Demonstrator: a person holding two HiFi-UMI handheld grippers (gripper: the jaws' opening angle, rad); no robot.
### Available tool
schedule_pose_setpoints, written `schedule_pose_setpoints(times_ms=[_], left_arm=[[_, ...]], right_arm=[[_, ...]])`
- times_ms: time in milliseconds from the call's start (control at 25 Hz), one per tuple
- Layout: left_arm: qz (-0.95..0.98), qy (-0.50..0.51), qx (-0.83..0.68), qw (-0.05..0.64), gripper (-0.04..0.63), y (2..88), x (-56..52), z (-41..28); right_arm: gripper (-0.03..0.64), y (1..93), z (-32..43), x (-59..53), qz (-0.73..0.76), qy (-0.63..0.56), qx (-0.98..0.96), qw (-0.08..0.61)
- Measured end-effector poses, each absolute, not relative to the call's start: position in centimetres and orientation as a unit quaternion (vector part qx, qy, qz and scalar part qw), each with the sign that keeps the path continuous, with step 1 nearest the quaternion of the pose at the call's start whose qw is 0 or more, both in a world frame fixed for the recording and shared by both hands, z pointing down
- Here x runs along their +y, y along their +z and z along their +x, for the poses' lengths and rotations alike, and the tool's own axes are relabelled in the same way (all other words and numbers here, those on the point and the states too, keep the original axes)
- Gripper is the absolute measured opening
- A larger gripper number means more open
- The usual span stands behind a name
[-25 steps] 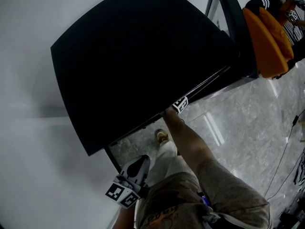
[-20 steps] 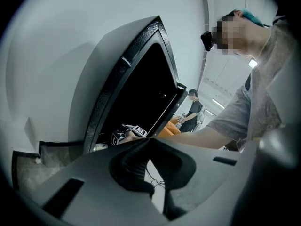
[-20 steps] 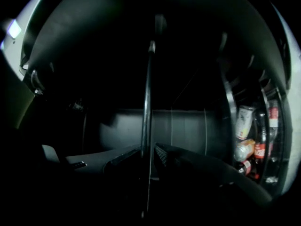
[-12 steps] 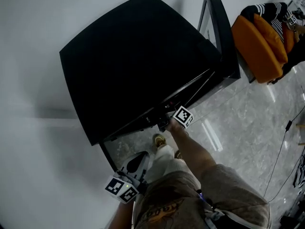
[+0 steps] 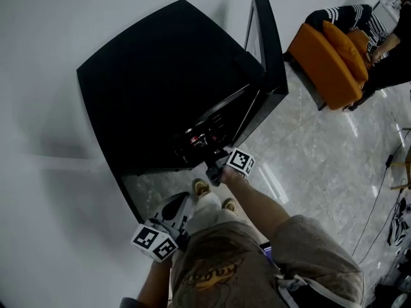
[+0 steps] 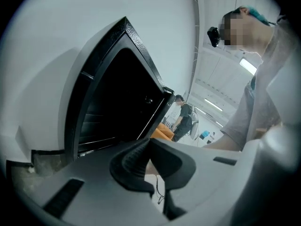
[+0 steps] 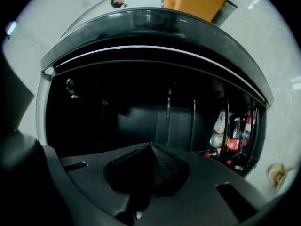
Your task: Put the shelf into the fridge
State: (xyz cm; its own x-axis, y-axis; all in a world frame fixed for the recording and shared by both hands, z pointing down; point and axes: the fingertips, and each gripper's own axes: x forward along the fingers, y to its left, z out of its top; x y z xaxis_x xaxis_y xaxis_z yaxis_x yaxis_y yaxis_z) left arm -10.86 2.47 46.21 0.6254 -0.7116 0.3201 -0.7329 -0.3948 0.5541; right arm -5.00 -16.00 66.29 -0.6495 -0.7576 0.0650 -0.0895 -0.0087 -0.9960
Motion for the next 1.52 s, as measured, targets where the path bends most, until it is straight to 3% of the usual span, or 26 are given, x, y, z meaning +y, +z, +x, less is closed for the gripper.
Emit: schedule_pose_setpoints(times_ms=[800,1120,1520], left_arm=[[0.891,0.004,-0.343,0.299,0.002,38.4,0.6,-6.6],[0.905,-0.018,-0.318,0.281,0.002,35.9,1.3,-4.7],[0.902,-0.014,-0.318,0.292,0.002,36.8,2.2,-5.3]], right_arm=[[0.021,43.7,-0.7,-3.9,-0.185,-0.425,0.882,0.081],[0.021,35.9,-1.6,0.9,-0.085,-0.31,0.945,0.066],[0.021,34.6,-1.8,2.5,-0.042,-0.236,0.97,0.039]])
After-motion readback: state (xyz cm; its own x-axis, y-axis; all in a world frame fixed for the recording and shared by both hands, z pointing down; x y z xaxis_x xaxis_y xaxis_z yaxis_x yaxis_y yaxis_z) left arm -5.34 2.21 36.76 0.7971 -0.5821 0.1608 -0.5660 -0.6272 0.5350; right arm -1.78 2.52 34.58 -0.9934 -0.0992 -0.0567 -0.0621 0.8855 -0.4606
